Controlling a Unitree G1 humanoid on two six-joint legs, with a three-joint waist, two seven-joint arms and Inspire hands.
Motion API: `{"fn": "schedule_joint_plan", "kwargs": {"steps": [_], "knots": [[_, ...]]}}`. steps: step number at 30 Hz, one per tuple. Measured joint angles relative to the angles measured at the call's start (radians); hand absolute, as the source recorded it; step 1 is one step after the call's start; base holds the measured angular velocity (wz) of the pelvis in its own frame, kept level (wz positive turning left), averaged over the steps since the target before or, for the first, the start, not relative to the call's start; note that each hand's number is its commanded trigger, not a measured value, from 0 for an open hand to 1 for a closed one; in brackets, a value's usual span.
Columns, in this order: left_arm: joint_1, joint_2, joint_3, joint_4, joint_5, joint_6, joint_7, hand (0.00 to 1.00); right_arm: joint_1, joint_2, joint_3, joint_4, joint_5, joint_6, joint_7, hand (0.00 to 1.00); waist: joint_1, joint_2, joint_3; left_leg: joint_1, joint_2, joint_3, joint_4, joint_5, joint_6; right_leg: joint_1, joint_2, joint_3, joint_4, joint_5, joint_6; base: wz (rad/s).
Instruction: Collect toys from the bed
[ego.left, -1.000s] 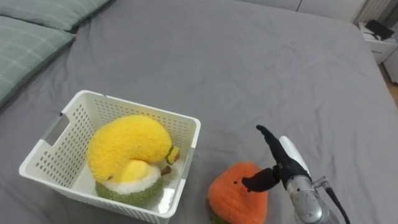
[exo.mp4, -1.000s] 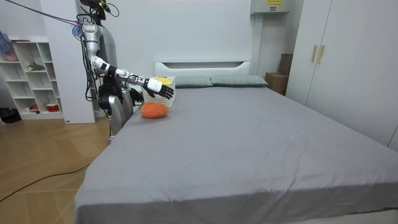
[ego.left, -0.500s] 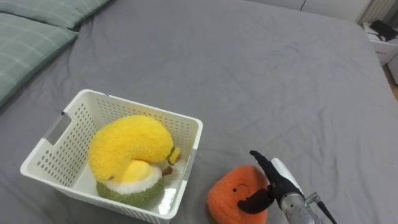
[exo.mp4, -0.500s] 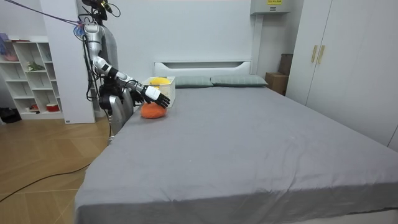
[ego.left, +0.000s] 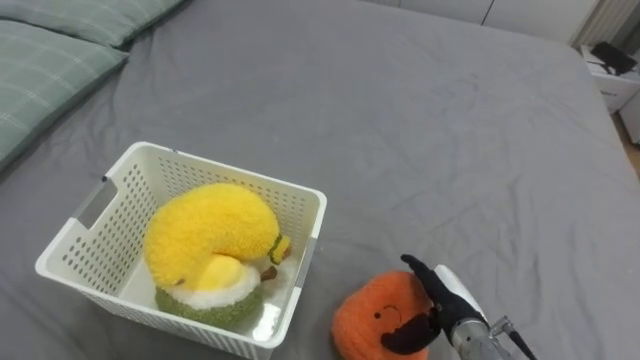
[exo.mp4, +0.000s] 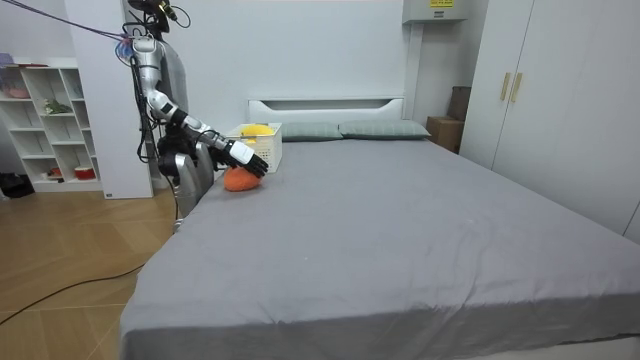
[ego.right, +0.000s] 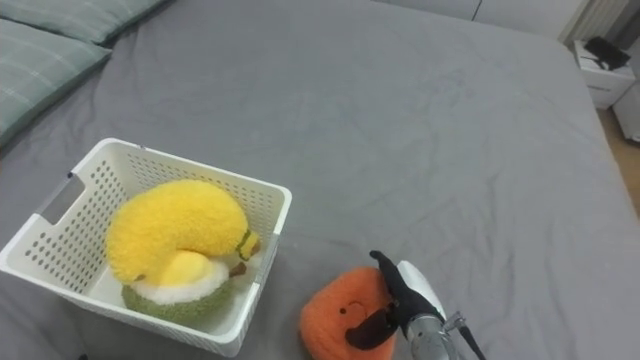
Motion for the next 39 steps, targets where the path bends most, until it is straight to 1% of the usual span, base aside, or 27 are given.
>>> {"fn": "schedule_joint_plan", "kwargs": {"steps": [1,2,4,5,9,18,21,28,35,39], "knots": [[0.000,0.000,0.000,-0.002,0.000,0.000,0.000,0.00,0.000,0.000,0.000,0.003,-0.014,-0.001,0.000,0.37,0.000,0.000,-0.0001,0.000,0.000,0.000,0.000,0.000,0.000,0.001,0.000,0.000,-0.001,0.000,0.000,0.00],[0.000,0.000,0.000,-0.003,0.000,0.000,0.000,0.00,0.000,0.000,0.000,0.008,-0.019,-0.001,0.000,0.50,0.000,0.001,-0.0003,0.000,0.000,-0.001,0.000,0.000,0.000,0.001,0.001,0.000,-0.001,0.000,0.000,0.00],[0.000,0.000,0.000,-0.003,0.000,0.000,0.000,0.00,0.000,0.001,0.000,0.022,-0.020,-0.002,0.000,0.72,0.000,0.001,-0.0004,0.001,0.000,-0.001,0.000,0.000,0.000,0.001,0.001,-0.001,-0.001,0.000,0.000,0.00],[0.000,0.000,0.000,-0.004,0.000,0.000,-0.001,0.00,-0.002,0.001,0.000,0.038,-0.020,-0.005,0.000,1.00,0.000,0.001,-0.0005,0.001,0.000,-0.001,0.000,0.000,0.000,0.001,0.001,-0.002,-0.001,0.000,0.000,0.00],[0.001,0.000,-0.001,-0.004,0.000,0.000,-0.001,0.00,-0.005,0.002,-0.003,0.078,-0.020,-0.014,-0.011,1.00,0.000,0.001,-0.0007,0.001,0.001,-0.002,0.000,-0.001,0.000,0.002,0.001,-0.009,-0.001,0.000,0.000,0.00],[0.003,-0.001,-0.001,-0.004,0.000,0.000,-0.002,0.00,-0.011,0.002,-0.005,0.114,-0.024,-0.013,-0.021,1.00,0.000,0.006,-0.0040,0.001,0.002,-0.004,0.000,-0.001,-0.001,0.004,0.001,-0.012,-0.001,0.000,0.000,0.00],[0.003,-0.001,-0.001,-0.004,0.000,0.000,-0.002,0.00,-0.009,0.004,-0.004,0.116,-0.024,-0.015,-0.010,1.00,0.000,0.008,-0.0043,0.001,0.002,-0.004,-0.001,-0.001,-0.001,0.004,0.001,-0.012,-0.001,0.000,0.000,0.00],[0.004,-0.001,-0.001,-0.004,0.000,0.000,-0.002,0.00,-0.009,0.022,-0.002,0.122,-0.023,-0.028,0.014,1.00,0.001,0.008,-0.0038,0.001,0.001,-0.004,-0.001,-0.001,-0.001,0.005,0.001,-0.012,0.000,0.000,0.000,0.00],[0.008,-0.001,-0.001,-0.004,-0.002,0.000,-0.002,0.00,-0.009,0.032,-0.002,0.111,-0.016,-0.027,0.053,1.00,0.001,0.010,-0.0024,0.001,0.001,-0.004,-0.001,-0.001,-0.001,0.006,0.000,-0.010,0.000,0.000,0.000,0.00],[0.008,-0.001,-0.001,-0.004,-0.002,0.000,-0.002,0.00,-0.009,0.032,-0.002,0.095,-0.016,-0.026,0.056,1.00,0.001,0.010,-0.0022,0.001,0.000,-0.003,-0.001,-0.001,-0.001,0.006,0.000,-0.006,-0.001,0.000,0.000,0.00]]}}
